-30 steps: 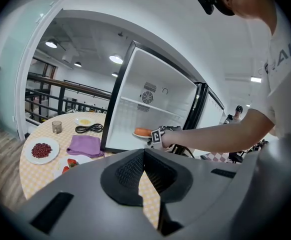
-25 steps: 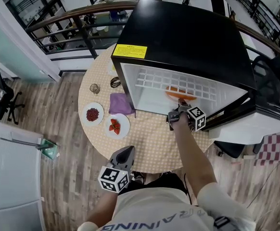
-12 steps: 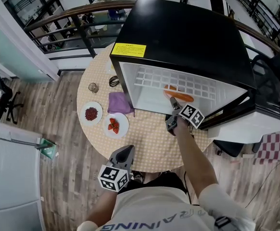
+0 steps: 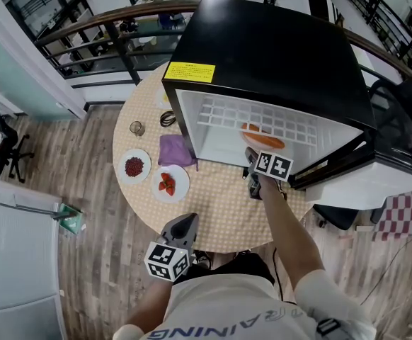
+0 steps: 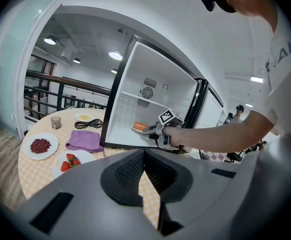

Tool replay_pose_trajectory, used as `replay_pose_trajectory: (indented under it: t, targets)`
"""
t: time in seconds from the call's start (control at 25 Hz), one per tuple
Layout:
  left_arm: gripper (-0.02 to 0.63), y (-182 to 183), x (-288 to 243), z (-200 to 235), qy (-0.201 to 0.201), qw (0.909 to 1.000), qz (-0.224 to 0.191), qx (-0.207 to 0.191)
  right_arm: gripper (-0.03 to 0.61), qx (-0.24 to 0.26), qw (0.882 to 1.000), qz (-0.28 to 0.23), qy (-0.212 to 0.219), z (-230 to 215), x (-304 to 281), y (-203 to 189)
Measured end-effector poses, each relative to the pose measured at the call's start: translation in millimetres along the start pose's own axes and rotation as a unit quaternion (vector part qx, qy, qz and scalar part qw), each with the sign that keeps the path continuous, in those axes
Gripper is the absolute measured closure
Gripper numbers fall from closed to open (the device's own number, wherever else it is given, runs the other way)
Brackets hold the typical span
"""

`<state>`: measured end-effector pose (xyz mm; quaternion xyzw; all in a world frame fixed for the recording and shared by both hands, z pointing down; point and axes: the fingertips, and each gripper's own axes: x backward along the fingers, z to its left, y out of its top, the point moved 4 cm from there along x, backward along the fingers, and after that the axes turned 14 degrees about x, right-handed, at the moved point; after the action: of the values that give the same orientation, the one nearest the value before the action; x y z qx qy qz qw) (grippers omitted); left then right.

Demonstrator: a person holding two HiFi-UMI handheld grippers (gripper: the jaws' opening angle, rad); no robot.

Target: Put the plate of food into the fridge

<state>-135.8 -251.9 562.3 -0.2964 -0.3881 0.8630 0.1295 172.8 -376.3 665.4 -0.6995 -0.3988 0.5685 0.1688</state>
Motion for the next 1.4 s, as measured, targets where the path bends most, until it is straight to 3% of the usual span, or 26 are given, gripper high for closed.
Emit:
replay_pose_trajectory:
  t: [0.24,0.52,0.76,0.88,1.0,1.16,1.4]
  targets:
    - [0.604,-7.3,1.0,-0.4,0.001,1.0000,0.007,0.003,0.328,0.039,0.998,0.026,-0.037,-3.3,2.6,-7.3]
    - [0.604,-17.4,-0.6,-1.9,-0.003,0.9998,0.018,0.006,0.328,0.012,0.999,0.033,-0.029,-4.6,10.9,-18.2]
    - [0.604,-12.1,-4.8,-4.6,-0.011,0.9999,0.012,0.004,0.332,0.010,1.000,0.006,-0.016,-2.7,29.7,-18.7]
    - [0.604,-7.4,-6.3,-7.2,-0.017,0.9998,0.008,0.001,0.393,0.021,0.999,-0.027,-0.004,-0.1,48.2,-20.9]
    - [0.604,-0.2,-8.9,-12.1,-0.025,0.9997,0.000,-0.006,0.533,0.023,0.998,-0.052,-0.005,-1.9,71.0,-26.3]
    - [0.604,9.1,-13.3,-22.5,-0.037,0.9991,-0.009,-0.019,0.557,0.002,0.995,-0.095,0.026,-0.1,104.3,-31.1]
    - [0.604,24.0,-19.1,-44.8,-0.060,0.9970,-0.024,-0.043,0.558,0.058,0.986,-0.142,0.062,14.6,153.8,-38.1]
